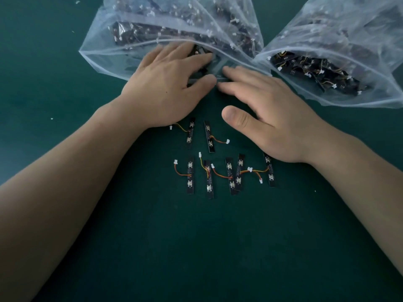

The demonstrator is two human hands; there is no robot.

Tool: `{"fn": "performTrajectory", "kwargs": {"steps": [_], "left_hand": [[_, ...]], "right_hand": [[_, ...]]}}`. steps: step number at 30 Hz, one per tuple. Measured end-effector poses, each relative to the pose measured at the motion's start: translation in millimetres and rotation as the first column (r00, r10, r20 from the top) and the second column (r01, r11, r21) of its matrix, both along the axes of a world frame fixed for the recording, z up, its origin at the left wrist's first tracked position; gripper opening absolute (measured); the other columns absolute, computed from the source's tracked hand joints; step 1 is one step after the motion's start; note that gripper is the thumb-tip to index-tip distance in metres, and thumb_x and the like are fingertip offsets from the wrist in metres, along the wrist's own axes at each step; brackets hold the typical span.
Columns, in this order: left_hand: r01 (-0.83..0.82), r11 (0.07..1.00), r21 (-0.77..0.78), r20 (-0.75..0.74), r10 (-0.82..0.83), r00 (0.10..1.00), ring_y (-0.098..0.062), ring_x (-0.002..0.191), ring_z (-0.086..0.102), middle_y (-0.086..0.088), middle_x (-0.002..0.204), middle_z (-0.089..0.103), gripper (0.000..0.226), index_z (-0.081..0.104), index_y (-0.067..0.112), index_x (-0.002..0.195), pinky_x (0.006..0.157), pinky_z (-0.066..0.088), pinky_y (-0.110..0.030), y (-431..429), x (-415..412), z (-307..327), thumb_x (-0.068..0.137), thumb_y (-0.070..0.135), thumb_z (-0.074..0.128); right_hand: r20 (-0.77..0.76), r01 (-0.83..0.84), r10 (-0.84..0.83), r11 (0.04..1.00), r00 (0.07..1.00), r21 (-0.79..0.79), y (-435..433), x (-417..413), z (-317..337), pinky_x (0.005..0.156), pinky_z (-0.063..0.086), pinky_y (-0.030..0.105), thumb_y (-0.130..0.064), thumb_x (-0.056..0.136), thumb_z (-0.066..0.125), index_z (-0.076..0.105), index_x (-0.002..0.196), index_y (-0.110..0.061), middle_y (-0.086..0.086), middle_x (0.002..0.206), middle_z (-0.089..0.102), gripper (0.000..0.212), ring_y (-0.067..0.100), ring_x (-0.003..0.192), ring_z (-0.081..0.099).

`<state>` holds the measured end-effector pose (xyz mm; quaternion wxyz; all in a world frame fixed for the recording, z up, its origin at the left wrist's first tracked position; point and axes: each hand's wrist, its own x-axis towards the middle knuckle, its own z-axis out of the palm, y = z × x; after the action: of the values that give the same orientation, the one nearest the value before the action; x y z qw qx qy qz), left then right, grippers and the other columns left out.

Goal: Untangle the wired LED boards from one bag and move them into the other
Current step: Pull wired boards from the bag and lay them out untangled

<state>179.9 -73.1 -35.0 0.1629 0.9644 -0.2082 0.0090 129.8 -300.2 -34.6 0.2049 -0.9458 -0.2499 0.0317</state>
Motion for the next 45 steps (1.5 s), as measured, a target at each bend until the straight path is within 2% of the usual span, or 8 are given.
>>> {"fn": "performTrajectory", "kwargs": {"steps": [6,13,17,21,35,38,41,45], "left_hand": [[-0.025,0.997,-0.079,0.037,0.028,0.999,-0.018,0.131,0.048,0.002,0.148,0.054,0.051,0.056,0.014,0.138,0.101,0.033,-0.032,2.2,3.3,-1.6,0.105,0.052,0.045],[-0.019,0.874,-0.485,-0.076,-0.021,0.997,0.006,0.097,0.068,0.024,0.102,0.075,0.028,0.079,0.028,0.115,0.085,0.047,-0.011,10.3,-3.0,7.1,0.1,0.032,0.056],[-0.009,0.821,-0.57,-0.084,-0.048,0.995,-0.001,0.102,0.071,0.017,0.104,0.077,0.027,0.077,0.021,0.114,0.093,0.052,-0.021,11.7,-4.2,7.3,0.097,0.014,0.058],[-0.008,0.869,-0.495,-0.005,0.006,1.0,0.012,0.102,0.064,0.022,0.109,0.072,0.027,0.075,0.024,0.119,0.089,0.043,-0.007,11.3,-7.1,7.4,0.098,0.016,0.06],[0.071,0.885,-0.46,0.008,-0.076,0.997,0.015,0.086,0.062,0.026,0.102,0.069,0.031,0.076,0.024,0.115,0.08,0.042,-0.005,11.4,-10.0,7.6,0.093,0.006,0.064],[0.007,0.921,-0.389,0.006,-0.005,1.0,0.009,0.104,0.061,0.015,0.125,0.069,0.032,0.071,0.024,0.129,0.096,0.048,-0.02,8.9,-6.2,5.9,0.099,0.023,0.06],[0.013,0.98,-0.201,0.028,-0.007,1.0,-0.015,0.15,0.039,0.003,0.16,0.047,0.055,0.05,0.02,0.154,0.127,0.023,-0.049,4.6,0.2,3.0,0.102,0.041,0.049],[0.039,0.995,-0.095,0.002,-0.039,0.999,-0.016,0.161,0.01,0.004,0.173,0.022,0.066,0.024,0.024,0.166,0.13,0.003,-0.055,-0.1,7.2,1.7,0.105,0.049,0.034]], "right_hand": [[0.004,0.004,-0.004,1.0,1.0,0.005,-0.5,0.0,-0.7,0.129,0.017,0.046,-0.071,0.102,0.025,0.042,0.159,-0.025,-0.003,0.172,0.027,0.076,0.013,0.16,0.018],[-0.002,-0.006,0.006,1.0,1.0,0.009,-1.8,2.3,-0.6,0.127,0.022,0.051,-0.069,0.103,0.027,0.046,0.157,-0.023,-0.003,0.17,0.03,0.073,0.014,0.158,0.023],[0.005,0.01,-0.01,0.998,1.0,0.055,-1.3,0.5,0.0,0.125,0.025,0.049,-0.064,0.103,0.036,0.054,0.148,-0.024,-0.004,0.167,0.036,0.063,0.013,0.155,0.029],[-0.026,0.04,-0.037,0.987,0.999,0.154,-2.5,-2.4,1.4,0.121,0.03,0.042,-0.06,0.102,0.046,0.054,0.125,-0.027,-0.008,0.166,0.035,0.04,0.008,0.151,0.033],[0.061,-0.006,-0.009,0.973,0.998,0.232,-4.2,-0.4,-2.1,0.118,0.036,0.036,-0.041,0.106,0.052,0.056,0.146,-0.017,-0.008,0.148,0.054,0.046,0.007,0.14,0.046],[0.011,0.009,-0.011,0.993,1.0,0.121,-2.9,1.6,-2.1,0.125,0.029,0.045,-0.056,0.106,0.043,0.044,0.158,-0.019,-0.005,0.165,0.039,0.063,0.01,0.154,0.032],[0.032,-0.009,0.008,0.999,0.999,0.031,-0.7,0.5,-1.9,0.127,0.025,0.048,-0.062,0.105,0.036,0.037,0.161,-0.018,-0.004,0.167,0.036,0.071,0.011,0.157,0.027],[0.033,-0.004,0.003,0.999,0.999,0.032,-0.7,0.5,-1.6,0.126,0.025,0.047,-0.062,0.106,0.034,0.038,0.16,-0.018,-0.004,0.166,0.039,0.07,0.01,0.155,0.029]]}}
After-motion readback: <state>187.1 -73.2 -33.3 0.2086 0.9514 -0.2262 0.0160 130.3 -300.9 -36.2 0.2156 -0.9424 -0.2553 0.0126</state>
